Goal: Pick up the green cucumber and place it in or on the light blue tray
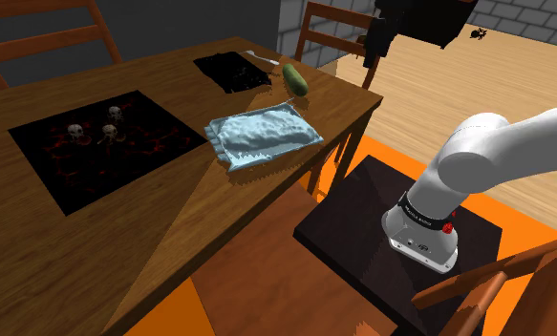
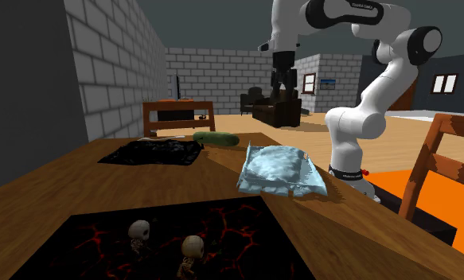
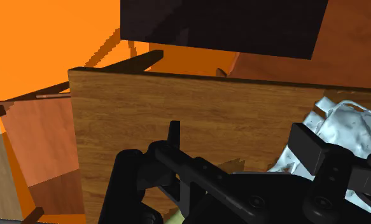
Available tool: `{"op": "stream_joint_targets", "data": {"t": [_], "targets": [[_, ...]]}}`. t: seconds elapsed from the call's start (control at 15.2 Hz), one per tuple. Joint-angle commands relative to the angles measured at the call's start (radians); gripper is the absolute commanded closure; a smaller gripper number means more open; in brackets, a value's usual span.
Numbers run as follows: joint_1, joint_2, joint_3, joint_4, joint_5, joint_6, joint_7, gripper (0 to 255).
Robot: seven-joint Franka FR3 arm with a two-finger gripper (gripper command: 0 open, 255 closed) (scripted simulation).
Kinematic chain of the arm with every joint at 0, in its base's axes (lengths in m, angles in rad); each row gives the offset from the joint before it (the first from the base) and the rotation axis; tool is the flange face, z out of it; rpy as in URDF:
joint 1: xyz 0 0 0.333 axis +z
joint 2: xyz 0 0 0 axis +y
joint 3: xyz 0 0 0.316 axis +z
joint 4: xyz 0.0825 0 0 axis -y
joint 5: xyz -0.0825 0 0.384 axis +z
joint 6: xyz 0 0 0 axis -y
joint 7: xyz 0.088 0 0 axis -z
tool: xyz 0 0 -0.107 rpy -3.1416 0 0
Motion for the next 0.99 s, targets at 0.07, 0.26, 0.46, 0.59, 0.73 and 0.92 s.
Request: {"op": "stream_joint_targets", "data": {"t": [0.07,0.26,0.46,0.59,0.73,0.92], "targets": [[-0.006,0.035,0.010,0.007,0.005,0.028,0.028,0],[-0.025,0.144,0.038,0.037,0.015,0.105,0.109,0],[-0.045,0.259,0.063,0.081,0.018,0.174,0.189,0],[-0.058,0.336,0.076,0.118,0.016,0.213,0.242,0],[-0.070,0.415,0.087,0.160,0.010,0.248,0.295,0],[-0.087,0.533,0.100,0.233,-0.003,0.289,0.373,0]]}}
